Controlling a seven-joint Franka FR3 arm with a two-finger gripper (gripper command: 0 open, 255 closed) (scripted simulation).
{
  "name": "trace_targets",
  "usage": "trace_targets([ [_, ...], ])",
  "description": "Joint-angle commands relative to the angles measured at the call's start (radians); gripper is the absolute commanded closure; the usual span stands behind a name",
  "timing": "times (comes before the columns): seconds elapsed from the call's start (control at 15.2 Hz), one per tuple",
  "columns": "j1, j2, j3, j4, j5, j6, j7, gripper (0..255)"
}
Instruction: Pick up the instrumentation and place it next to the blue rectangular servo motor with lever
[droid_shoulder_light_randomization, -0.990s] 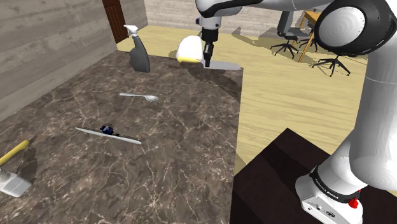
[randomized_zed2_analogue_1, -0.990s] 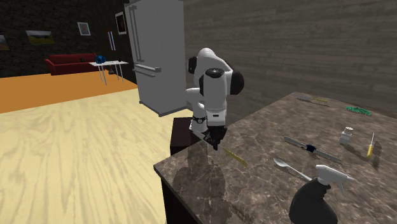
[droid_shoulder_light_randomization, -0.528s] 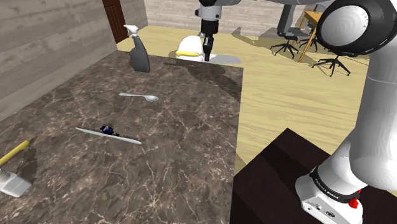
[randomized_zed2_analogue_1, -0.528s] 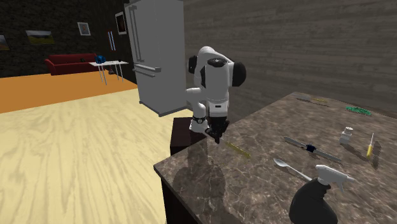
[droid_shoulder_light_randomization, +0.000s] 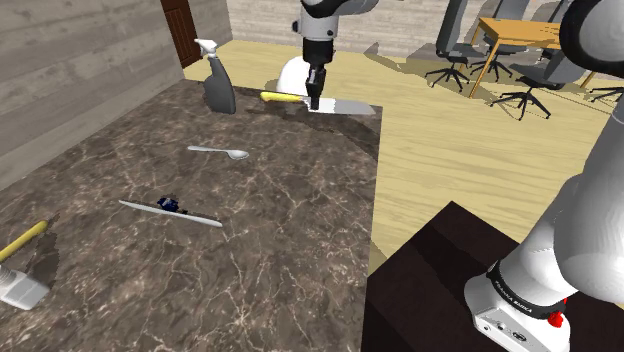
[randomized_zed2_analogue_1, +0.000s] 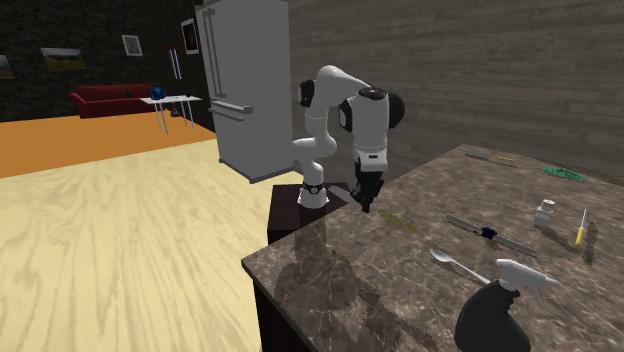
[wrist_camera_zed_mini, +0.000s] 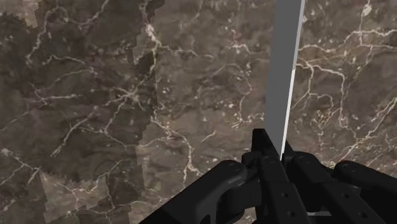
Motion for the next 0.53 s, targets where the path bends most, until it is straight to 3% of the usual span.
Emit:
trace_targets([
  [0.0, 0.026, -0.040, 0.014, -0.058, -0.005, 0.022, 0.040, 255],
  [0.46, 0.116, -0.130, 0.078, -0.179, -0.012, 0.067, 0.190, 255],
])
